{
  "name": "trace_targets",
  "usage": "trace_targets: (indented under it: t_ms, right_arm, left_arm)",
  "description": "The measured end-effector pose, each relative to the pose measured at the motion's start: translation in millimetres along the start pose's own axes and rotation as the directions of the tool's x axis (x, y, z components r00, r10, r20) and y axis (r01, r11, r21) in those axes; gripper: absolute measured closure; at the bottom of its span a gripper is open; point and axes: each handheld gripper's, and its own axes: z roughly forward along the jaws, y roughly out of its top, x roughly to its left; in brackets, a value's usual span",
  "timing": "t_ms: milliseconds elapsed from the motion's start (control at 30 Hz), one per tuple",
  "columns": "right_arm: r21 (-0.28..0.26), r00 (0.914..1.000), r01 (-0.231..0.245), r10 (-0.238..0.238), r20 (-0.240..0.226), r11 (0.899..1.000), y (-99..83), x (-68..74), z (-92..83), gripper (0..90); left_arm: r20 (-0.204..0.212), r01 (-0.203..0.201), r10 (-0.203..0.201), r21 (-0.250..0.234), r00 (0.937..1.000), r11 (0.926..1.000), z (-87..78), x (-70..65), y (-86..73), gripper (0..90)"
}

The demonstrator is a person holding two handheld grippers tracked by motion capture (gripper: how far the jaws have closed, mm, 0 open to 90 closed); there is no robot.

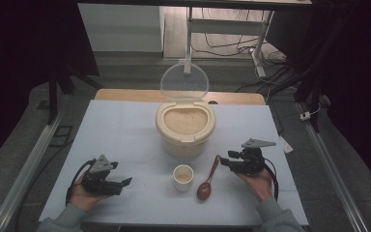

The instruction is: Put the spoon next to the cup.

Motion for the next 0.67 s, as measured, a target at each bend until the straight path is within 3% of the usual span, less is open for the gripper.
trace_targets:
  t_ms: [333,667]
  right_arm:
    - [-0.022,0.9981,0.057,-0.057,-0.024,0.998,-29.4,4.7,-28.5,46.8]
    - [-0.054,0.9956,0.087,-0.088,-0.031,0.995,-37.4,5.4,-42.6,46.8]
  left_arm:
    - [0.000,0.004,-0.004,-0.001,1.0000,1.0000,0.1,-0.3,0.2,19.8]
    - [0.002,0.005,-0.005,-0.004,1.0000,1.0000,0.0,0.0,0.4,19.8]
